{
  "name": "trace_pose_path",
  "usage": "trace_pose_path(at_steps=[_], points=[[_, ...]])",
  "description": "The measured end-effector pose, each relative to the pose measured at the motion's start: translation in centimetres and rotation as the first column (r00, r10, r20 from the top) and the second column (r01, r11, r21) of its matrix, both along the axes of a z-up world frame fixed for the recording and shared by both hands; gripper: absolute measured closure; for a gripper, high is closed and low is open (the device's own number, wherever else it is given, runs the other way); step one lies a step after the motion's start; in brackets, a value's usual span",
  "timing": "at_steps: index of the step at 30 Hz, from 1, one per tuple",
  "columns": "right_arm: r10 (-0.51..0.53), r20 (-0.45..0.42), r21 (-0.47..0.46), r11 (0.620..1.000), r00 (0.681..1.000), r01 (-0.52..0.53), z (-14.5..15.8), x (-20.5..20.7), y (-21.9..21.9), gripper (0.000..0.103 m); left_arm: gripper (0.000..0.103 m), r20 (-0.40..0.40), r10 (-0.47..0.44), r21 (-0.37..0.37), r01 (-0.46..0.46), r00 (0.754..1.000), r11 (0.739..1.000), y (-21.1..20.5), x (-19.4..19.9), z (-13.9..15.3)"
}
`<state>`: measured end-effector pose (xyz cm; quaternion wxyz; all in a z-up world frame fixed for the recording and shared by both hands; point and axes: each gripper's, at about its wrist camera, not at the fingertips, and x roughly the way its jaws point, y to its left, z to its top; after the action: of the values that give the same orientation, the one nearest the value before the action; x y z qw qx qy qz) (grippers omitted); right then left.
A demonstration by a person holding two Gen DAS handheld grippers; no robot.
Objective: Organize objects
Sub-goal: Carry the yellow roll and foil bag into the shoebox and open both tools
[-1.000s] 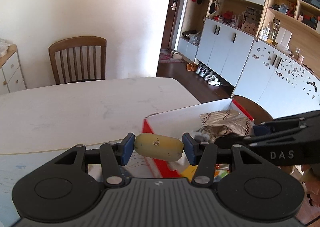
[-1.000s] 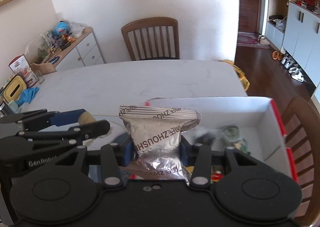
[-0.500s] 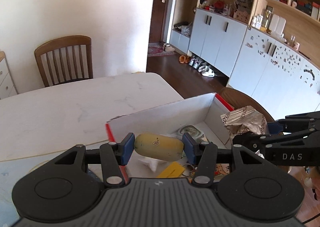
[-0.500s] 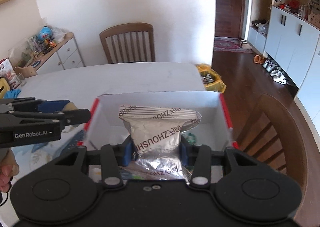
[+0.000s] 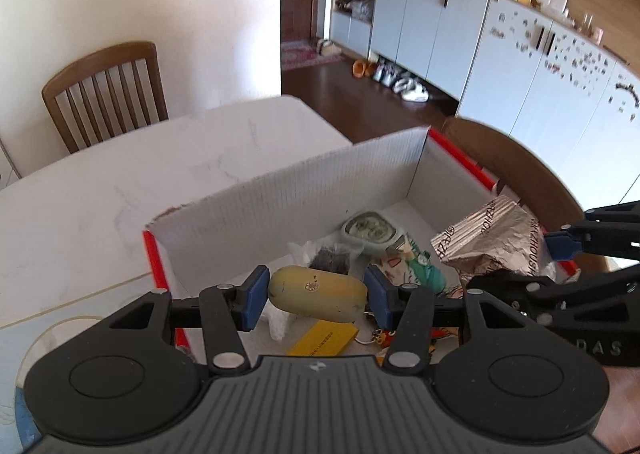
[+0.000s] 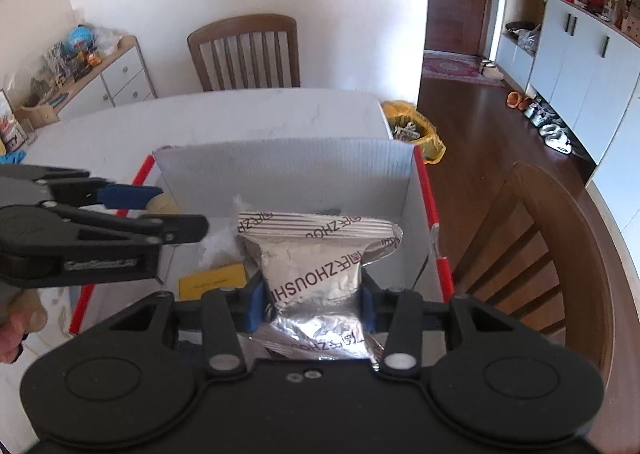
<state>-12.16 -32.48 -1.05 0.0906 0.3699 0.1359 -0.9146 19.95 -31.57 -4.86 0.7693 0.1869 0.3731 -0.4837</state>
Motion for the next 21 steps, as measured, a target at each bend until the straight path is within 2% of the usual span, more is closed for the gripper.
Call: trace_pose_path(at_steps=[9,15,21], points=[[0.034,0.057,0.062,0.997,0.998,-0.038,-2.0,-2.0,-0.5,0.060,0.051,-0.008,-0.011,0.078,0.011,1.000,0.997,-1.5,0.6,-3.2],[0.054,0.084,0.100,0.993,0.995,-0.062,-3.1,-3.4,-1.0,0.060,0.051,-0.005,-0.015,0.107,0.015,1.000,0.994,-2.4,0.8,-4.0],[0.075,0.094,0.121,0.989,0.993,-0.086,-3.7,-4.2,-1.4,0.059,0.051,-0.038,-0.014,0.161,0.020,0.999,0.987,-3.0,1.3,-4.6]])
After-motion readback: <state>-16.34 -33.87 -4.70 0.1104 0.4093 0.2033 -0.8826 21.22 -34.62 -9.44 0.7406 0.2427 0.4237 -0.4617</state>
